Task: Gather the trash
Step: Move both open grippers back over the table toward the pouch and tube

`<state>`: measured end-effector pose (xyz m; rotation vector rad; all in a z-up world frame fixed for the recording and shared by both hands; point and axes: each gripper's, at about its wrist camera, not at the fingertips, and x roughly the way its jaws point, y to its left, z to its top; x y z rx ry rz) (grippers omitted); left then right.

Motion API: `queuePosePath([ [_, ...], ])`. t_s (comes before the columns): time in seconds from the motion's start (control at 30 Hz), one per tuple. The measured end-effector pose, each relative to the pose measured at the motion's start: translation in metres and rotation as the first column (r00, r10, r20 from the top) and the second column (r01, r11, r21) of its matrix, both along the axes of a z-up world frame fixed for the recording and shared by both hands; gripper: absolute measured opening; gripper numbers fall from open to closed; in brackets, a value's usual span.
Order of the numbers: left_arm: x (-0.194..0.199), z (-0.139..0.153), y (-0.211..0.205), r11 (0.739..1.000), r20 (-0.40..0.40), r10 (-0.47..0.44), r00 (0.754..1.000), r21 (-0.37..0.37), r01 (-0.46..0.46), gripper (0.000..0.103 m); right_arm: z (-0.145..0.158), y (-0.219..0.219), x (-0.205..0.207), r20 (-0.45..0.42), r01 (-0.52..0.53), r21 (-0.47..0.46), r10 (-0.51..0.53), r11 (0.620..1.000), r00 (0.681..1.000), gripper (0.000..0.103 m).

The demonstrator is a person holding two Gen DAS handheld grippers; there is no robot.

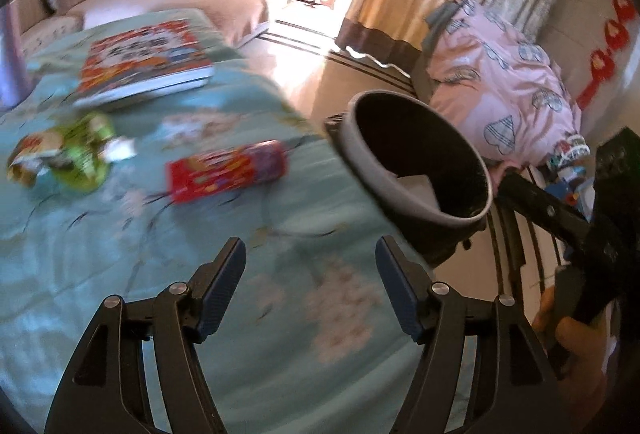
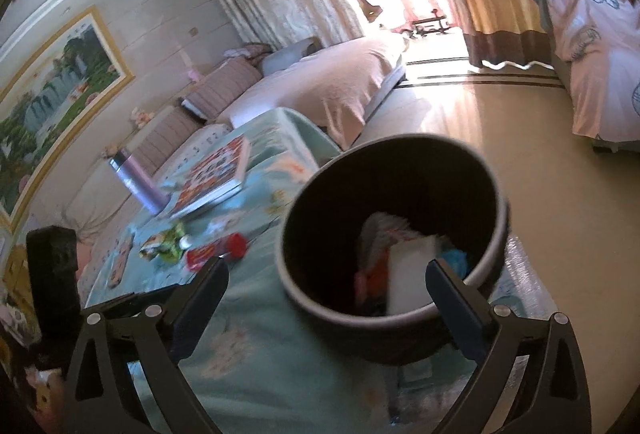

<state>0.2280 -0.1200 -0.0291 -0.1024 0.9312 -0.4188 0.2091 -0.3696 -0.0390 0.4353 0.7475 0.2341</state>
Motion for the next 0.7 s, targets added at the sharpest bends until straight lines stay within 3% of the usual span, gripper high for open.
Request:
queuePosePath([
  [0.3, -0.018, -0.01, 0.066, 0.994, -0.025, 0.11, 0.994, -0.005, -0.11, 0.069, 0.0, 0.061, -0.01, 0.005, -0.104, -0.049, 0.104, 0.993, 0.995, 0.1],
  [0.7, -0.019, -0.01, 0.13, 0.982, -0.003, 0.189, 0.982, 0.025, -0.189, 0.069, -0.006, 0.124, -0.002, -0.007, -0.225, -0.11, 0.226, 0.968, 0.974, 0.1],
])
